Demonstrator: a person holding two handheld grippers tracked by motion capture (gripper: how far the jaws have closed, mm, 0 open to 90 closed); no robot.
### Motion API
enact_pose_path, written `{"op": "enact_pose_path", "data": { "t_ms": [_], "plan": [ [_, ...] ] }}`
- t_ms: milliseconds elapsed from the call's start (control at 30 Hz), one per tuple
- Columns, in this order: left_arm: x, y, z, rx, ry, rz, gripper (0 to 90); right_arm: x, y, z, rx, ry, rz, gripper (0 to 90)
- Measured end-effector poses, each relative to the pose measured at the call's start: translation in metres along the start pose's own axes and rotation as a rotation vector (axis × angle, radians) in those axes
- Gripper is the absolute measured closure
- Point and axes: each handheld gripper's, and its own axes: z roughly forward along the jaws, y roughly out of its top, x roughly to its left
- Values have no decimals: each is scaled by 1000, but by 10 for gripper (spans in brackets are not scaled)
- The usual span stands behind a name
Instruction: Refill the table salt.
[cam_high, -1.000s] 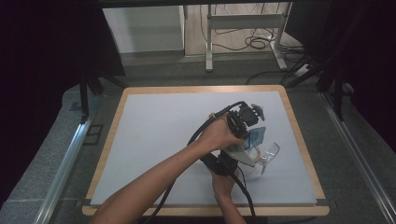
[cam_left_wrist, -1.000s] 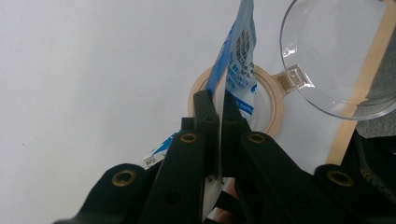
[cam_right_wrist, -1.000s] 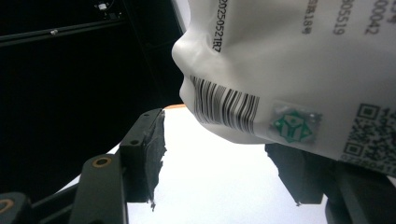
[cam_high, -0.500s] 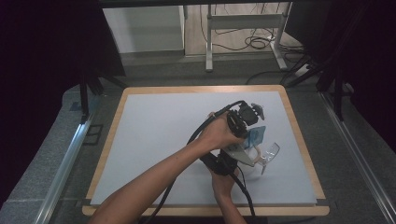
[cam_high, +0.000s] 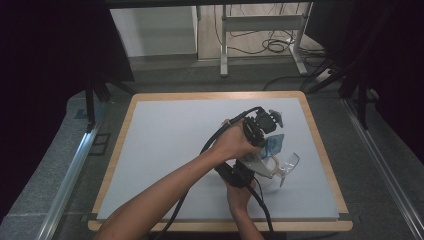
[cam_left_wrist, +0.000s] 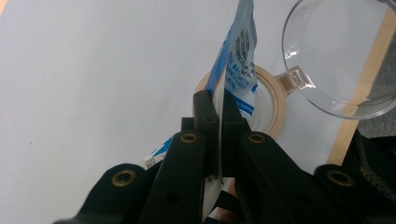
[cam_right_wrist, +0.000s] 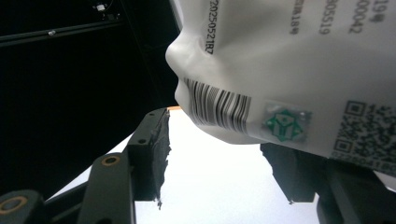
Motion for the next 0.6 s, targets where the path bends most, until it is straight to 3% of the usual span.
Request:
{"op": "enact_pose_path", "data": {
  "t_ms": [600],
  "plan": [
    [-1, 1, -2, -4, 3, -2, 900, 0, 1, -1, 0, -2, -14, 450]
  ]
}}
